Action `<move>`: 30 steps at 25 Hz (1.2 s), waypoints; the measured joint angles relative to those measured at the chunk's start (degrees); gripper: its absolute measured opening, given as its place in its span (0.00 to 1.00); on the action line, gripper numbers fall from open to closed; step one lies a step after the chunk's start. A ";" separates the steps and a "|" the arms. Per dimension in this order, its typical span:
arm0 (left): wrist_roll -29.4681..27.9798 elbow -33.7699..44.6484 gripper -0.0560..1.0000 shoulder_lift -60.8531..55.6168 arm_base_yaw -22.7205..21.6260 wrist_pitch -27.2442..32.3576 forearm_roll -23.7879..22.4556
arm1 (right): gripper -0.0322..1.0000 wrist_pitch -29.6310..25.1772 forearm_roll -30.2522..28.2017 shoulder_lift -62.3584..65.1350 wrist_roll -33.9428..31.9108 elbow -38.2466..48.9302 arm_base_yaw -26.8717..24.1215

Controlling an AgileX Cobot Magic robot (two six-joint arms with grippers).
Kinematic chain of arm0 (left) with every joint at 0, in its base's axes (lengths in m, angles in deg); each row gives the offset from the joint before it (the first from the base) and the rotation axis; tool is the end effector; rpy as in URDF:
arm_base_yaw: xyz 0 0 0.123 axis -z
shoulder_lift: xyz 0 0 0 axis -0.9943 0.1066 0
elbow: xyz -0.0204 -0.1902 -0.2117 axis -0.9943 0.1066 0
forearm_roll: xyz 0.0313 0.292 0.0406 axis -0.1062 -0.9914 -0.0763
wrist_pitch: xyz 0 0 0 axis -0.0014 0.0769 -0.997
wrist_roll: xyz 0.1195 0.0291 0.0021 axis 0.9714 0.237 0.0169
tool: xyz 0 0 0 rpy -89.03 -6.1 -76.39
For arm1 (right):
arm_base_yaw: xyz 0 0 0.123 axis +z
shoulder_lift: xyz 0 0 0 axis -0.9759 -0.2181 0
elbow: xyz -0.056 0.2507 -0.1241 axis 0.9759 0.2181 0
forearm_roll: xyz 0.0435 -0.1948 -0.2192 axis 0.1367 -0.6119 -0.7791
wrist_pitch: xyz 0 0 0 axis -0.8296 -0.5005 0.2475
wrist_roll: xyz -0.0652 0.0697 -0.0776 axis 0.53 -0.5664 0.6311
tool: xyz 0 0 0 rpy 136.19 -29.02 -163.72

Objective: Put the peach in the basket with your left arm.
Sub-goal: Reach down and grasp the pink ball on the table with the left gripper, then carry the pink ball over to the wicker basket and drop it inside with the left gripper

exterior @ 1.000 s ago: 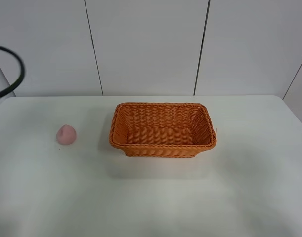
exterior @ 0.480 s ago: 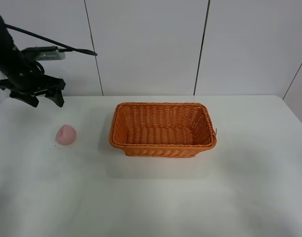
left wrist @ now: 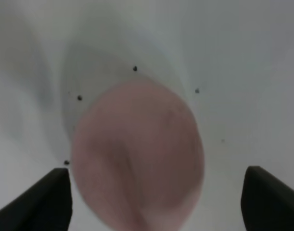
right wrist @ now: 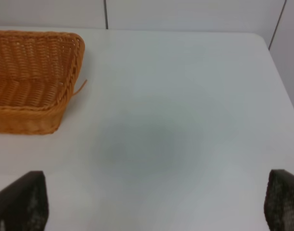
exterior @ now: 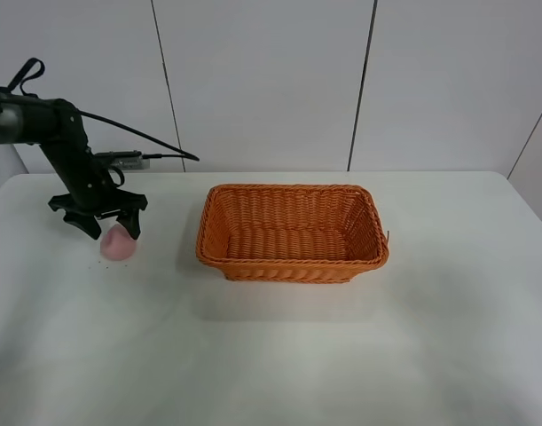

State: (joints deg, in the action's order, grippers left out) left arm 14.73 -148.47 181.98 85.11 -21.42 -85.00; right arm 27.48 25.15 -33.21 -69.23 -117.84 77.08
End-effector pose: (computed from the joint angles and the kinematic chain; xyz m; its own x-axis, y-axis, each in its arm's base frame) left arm 0.4914 -0.0177 0.0797 -0.9760 0.0451 -0.2129 0.0573 0.9970 -0.0518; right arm 0.0656 0.0031 0.2863 -0.4210 0.0080 -0.9070 -0.0176 0.9997 0.0170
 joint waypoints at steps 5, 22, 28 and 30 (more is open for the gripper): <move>0.00 -0.03 0.76 2.57 0.00 -2.74 0.00 | 0.70 0.00 0.00 0.00 0.00 0.00 0.00; -4.33 -8.44 0.10 -3.47 0.00 10.86 -3.91 | 0.70 0.00 0.00 0.00 0.00 0.00 0.00; -3.76 -13.62 0.10 -9.49 0.33 18.06 -4.45 | 0.70 0.00 0.00 0.00 0.00 0.00 0.00; -3.97 -14.62 0.10 -9.58 1.41 18.11 -4.45 | 0.70 0.00 0.00 0.00 0.00 0.00 0.00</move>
State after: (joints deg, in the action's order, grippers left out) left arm 10.76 -163.09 172.40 86.52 -3.31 -89.45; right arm 27.48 25.15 -33.21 -69.23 -117.84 77.08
